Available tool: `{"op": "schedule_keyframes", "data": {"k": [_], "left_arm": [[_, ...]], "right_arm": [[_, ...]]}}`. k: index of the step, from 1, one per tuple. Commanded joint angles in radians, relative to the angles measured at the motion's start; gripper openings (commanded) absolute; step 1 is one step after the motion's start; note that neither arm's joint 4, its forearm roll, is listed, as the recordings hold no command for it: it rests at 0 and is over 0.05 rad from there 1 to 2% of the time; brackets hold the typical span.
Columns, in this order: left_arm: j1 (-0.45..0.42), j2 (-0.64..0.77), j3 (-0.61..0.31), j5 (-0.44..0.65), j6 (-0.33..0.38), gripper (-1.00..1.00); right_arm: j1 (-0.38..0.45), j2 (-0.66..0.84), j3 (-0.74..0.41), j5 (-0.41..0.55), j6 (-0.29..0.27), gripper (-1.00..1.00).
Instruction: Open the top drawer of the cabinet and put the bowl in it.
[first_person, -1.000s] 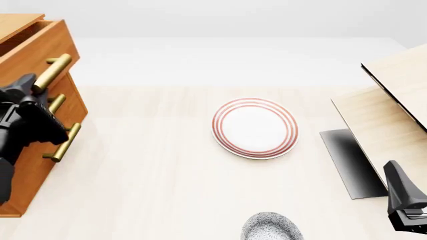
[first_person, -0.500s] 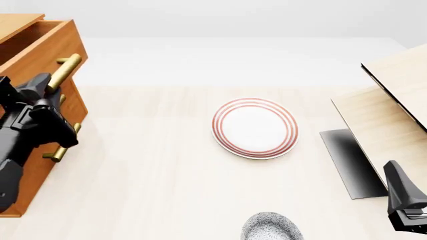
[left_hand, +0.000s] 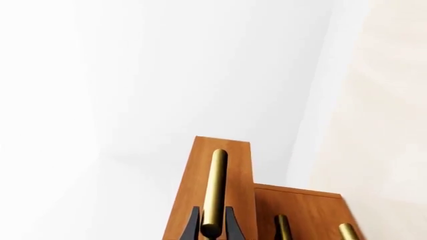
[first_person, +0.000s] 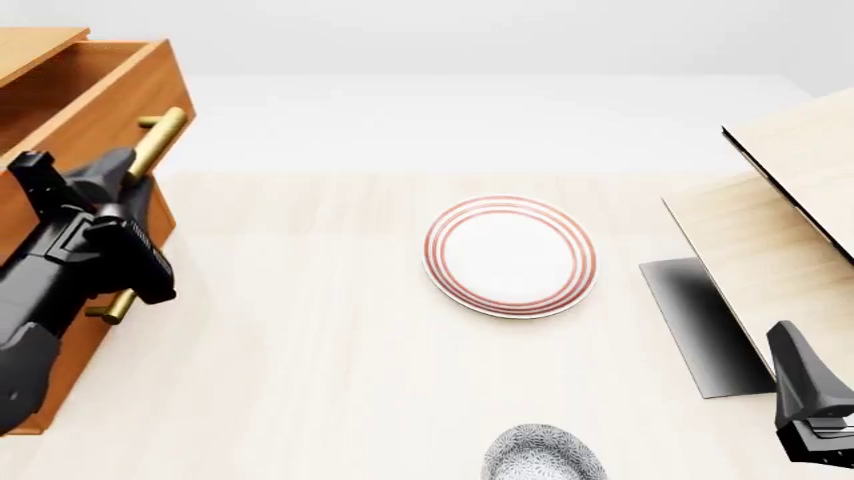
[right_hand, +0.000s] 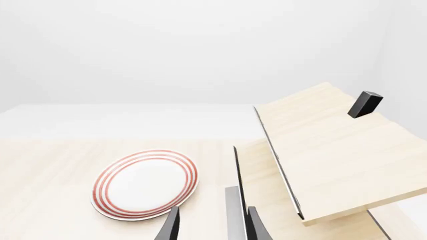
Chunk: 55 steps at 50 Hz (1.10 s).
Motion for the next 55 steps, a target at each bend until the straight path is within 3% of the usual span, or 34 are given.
{"op": "schedule_keyframes", "data": {"k": [1,3,4,16,26,29,32,36,38,41,43,47,48,49,55], "left_arm": [[-0.073,-0.079,0.075,0.039,0.020,-1.00],[-0.073,-0.086,0.084,0.043,0.021,-1.00],[-0.075,-0.110,0.079,0.070,0.018,1.00],[-0.105,-0.273,0.114,0.155,0.032,1.00],[-0.119,-0.324,0.162,0.141,0.047,1.00],[-0.128,-0.381,0.154,0.200,0.038,1.00],[-0.162,-0.415,0.104,0.319,-0.021,1.00],[-0.142,-0.510,0.034,0.521,-0.133,1.00],[-0.143,-0.526,0.032,0.523,-0.143,1.00],[-0.127,-0.576,-0.030,0.655,-0.218,1.00],[-0.144,-0.565,-0.037,0.652,-0.232,1.00],[-0.147,-0.566,-0.106,0.759,-0.364,1.00],[-0.147,-0.566,-0.107,0.760,-0.364,1.00],[-0.100,-0.608,-0.130,0.832,-0.402,1.00],[-0.103,-0.565,-0.187,0.885,-0.526,1.00]], "right_arm": [[0.000,0.001,0.007,-0.008,0.000,1.00],[0.000,0.001,0.007,-0.008,0.000,1.00],[-0.001,0.001,0.007,-0.008,0.000,1.00],[0.000,0.001,0.007,-0.008,0.000,1.00],[0.000,0.001,0.007,-0.008,0.000,1.00],[0.000,0.001,0.007,-0.008,0.000,1.00],[0.000,0.001,0.007,-0.008,0.000,1.00],[0.000,0.001,0.007,-0.008,0.000,1.00],[0.000,0.001,0.007,-0.008,0.000,1.00],[0.000,0.001,0.007,-0.008,0.000,1.00],[-0.001,0.001,0.007,-0.008,0.001,1.00],[0.000,0.001,0.007,-0.008,0.000,1.00],[0.000,0.001,0.007,-0.008,0.000,1.00],[0.000,0.001,0.007,-0.008,0.000,1.00],[0.000,0.001,0.007,-0.008,0.000,1.00]]}}
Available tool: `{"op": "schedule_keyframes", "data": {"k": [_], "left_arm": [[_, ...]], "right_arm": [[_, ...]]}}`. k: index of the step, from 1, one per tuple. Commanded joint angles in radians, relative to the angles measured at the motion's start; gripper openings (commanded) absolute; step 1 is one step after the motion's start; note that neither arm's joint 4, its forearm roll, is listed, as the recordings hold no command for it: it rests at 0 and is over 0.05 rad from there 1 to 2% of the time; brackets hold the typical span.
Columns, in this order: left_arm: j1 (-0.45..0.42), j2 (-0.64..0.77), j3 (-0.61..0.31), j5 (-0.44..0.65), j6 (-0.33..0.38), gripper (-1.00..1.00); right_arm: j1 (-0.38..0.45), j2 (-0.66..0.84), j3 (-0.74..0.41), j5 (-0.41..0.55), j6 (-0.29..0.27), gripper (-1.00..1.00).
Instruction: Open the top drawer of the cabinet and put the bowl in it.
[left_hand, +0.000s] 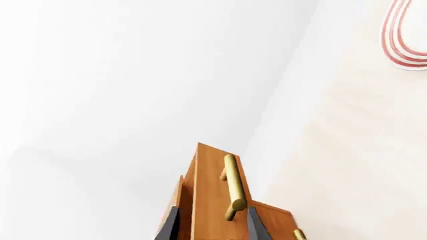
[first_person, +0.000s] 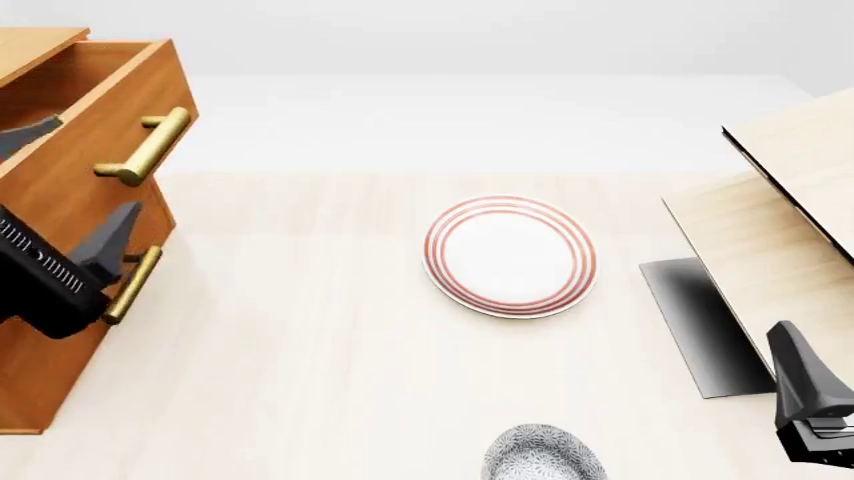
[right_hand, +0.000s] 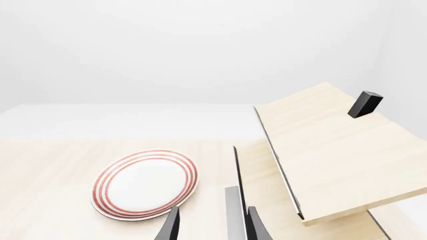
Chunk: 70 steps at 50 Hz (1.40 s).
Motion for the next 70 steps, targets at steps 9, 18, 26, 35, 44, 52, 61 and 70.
{"op": "schedule_keyframes", "data": {"k": [9,18,26,35,44,52,61,70], "left_arm": [[0.030,0.028,-0.199,0.269,-0.390,1.00],[0.044,0.091,-0.308,0.350,-0.569,1.00],[0.068,0.139,-0.396,0.424,-0.695,1.00],[0.117,0.197,-0.505,0.533,-0.782,1.00],[0.118,0.267,-0.602,0.605,-0.865,1.00],[0.129,0.369,-0.694,0.683,-0.924,1.00],[0.139,0.453,-0.753,0.746,-0.989,1.00],[0.131,0.499,-0.816,0.800,-1.041,1.00]], "right_arm": [[0.000,0.001,0.007,-0.008,0.000,1.00],[0.000,0.001,0.007,-0.008,0.000,1.00],[0.000,0.001,0.007,-0.008,0.000,1.00],[0.000,0.001,0.007,-0.008,0.000,1.00],[0.000,0.001,0.007,-0.008,0.000,1.00],[0.000,0.001,0.007,-0.008,0.000,1.00],[0.000,0.001,0.007,-0.008,0.000,1.00],[0.000,0.001,0.007,-0.008,0.000,1.00]]}}
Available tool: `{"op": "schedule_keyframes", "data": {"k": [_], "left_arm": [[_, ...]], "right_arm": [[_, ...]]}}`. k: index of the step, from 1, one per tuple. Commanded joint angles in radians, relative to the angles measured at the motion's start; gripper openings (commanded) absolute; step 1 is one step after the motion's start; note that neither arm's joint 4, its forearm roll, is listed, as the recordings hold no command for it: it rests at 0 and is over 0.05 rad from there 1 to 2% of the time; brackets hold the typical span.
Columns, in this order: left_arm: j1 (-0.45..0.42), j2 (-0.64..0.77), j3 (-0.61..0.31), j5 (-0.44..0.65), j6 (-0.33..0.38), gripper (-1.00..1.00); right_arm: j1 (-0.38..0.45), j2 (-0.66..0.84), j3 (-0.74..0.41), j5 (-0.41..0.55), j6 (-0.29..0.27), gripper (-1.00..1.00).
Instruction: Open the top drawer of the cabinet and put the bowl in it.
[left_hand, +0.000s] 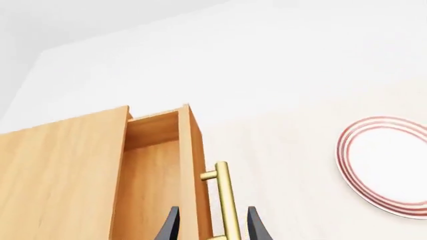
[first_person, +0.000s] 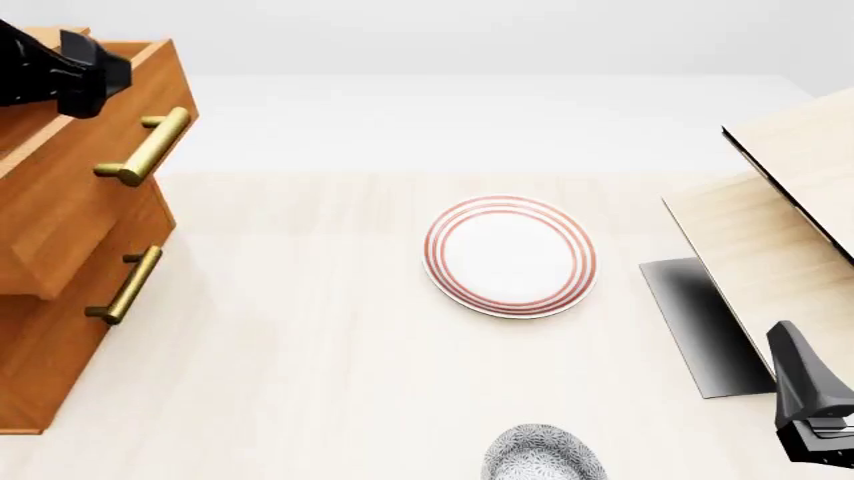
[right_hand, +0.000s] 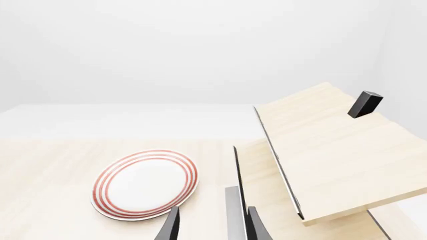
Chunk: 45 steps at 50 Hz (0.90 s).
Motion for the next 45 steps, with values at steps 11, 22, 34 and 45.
{"op": "schedule_keyframes", "data": {"k": [11,22,34,45], "left_arm": [[0.035,0.117,-0.164,0.138,-0.127,1.00],[0.051,0.171,-0.224,0.187,-0.195,1.00],[0.052,0.207,-0.279,0.207,-0.225,1.00],[0.057,0.236,-0.300,0.209,-0.231,1.00]], "right_arm": [[0.000,0.001,0.007,-0.008,0.000,1.00],[0.000,0.001,0.007,-0.008,0.000,1.00],[0.000,0.001,0.007,-0.008,0.000,1.00],[0.000,0.001,0.007,-0.008,0.000,1.00]]}}
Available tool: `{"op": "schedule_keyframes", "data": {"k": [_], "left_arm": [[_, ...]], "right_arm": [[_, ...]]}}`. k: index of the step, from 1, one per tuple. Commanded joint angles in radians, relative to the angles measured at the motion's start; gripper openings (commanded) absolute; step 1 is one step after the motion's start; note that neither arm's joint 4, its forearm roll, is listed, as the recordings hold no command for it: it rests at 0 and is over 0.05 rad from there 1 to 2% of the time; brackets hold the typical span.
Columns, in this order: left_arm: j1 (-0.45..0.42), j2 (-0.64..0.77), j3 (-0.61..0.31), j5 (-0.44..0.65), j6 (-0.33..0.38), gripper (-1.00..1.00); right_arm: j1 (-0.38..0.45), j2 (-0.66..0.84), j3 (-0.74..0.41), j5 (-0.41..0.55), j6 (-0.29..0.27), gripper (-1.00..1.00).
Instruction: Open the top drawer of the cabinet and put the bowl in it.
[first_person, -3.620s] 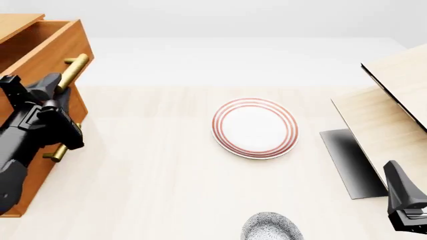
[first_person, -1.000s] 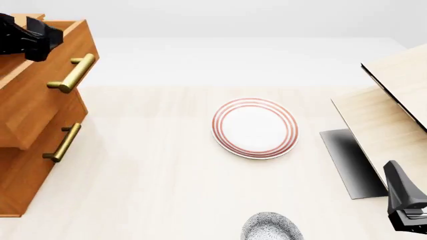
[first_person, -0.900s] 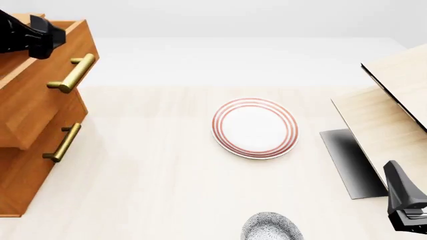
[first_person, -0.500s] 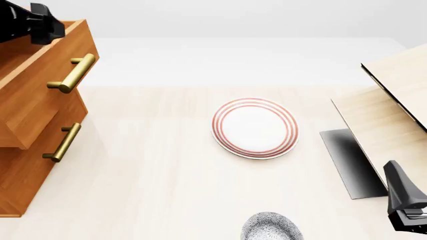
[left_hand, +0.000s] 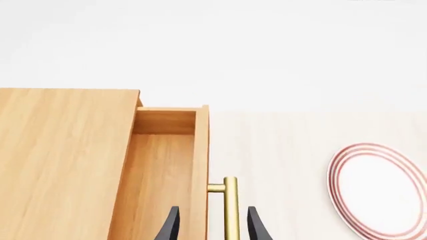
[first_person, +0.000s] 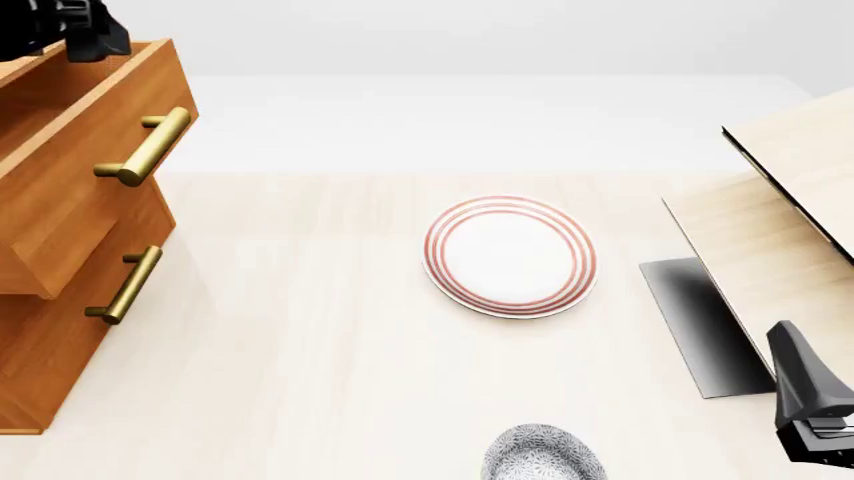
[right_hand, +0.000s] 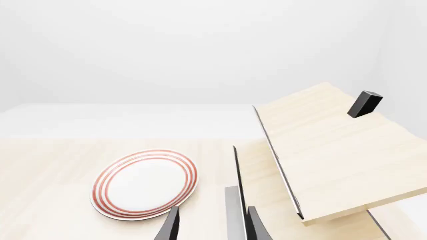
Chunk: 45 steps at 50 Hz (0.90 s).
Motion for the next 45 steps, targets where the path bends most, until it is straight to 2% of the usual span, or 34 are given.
{"op": "schedule_keyframes", "data": {"k": [1,21,30,45], "left_arm": [[0.002,0.032,-0.034,0.009,-0.016,1.00],[0.022,0.052,-0.014,-0.002,-0.039,1.00],[0.016,0.062,-0.034,0.034,-0.043,1.00],[0.020,0.070,-0.013,0.065,-0.036,1.00]], "right_arm": [[0.000,0.001,0.007,-0.008,0.000,1.00],[0.000,0.001,0.007,-0.008,0.000,1.00],[0.000,0.001,0.007,-0.008,0.000,1.00],[0.000,0.001,0.007,-0.008,0.001,1.00]]}}
